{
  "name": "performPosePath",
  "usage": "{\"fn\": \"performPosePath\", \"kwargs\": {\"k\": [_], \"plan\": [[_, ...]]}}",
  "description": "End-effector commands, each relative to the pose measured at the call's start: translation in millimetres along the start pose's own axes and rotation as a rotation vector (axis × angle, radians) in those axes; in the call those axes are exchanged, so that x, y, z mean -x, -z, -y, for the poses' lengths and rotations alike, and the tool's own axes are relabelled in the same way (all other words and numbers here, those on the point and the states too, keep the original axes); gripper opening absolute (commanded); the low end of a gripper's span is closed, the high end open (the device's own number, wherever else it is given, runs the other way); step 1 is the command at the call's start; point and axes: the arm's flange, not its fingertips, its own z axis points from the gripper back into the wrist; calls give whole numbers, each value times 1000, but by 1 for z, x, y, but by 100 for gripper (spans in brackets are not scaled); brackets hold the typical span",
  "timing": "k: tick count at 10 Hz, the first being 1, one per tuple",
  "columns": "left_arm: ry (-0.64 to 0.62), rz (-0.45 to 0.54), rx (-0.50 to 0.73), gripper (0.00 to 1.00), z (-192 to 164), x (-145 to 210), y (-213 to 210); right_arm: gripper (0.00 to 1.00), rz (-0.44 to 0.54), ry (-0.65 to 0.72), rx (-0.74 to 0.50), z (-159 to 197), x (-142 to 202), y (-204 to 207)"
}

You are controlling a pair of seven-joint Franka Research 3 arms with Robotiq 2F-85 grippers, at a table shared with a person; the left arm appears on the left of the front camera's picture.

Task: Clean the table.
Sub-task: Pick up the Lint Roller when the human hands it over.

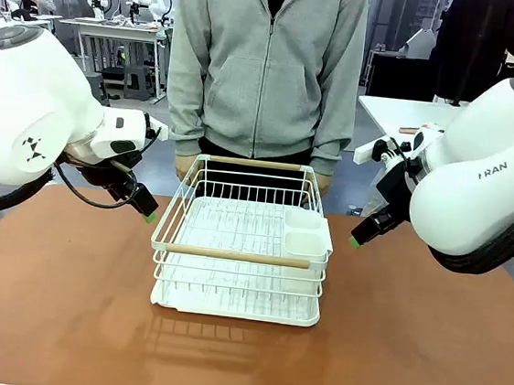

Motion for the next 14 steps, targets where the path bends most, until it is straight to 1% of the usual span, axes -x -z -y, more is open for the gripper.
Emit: {"fn": "performPosePath", "kwargs": {"k": [1,13,14], "plan": [[0,0,0,100,0,0,0,100,0,0,0,0,0,0],[1,0,0,100,0,0,0,100,0,-1,1,1,0,0],[-126,-26,127,100,-20,-16,-18,100,36,84,-103,19,-7,-27]]}}
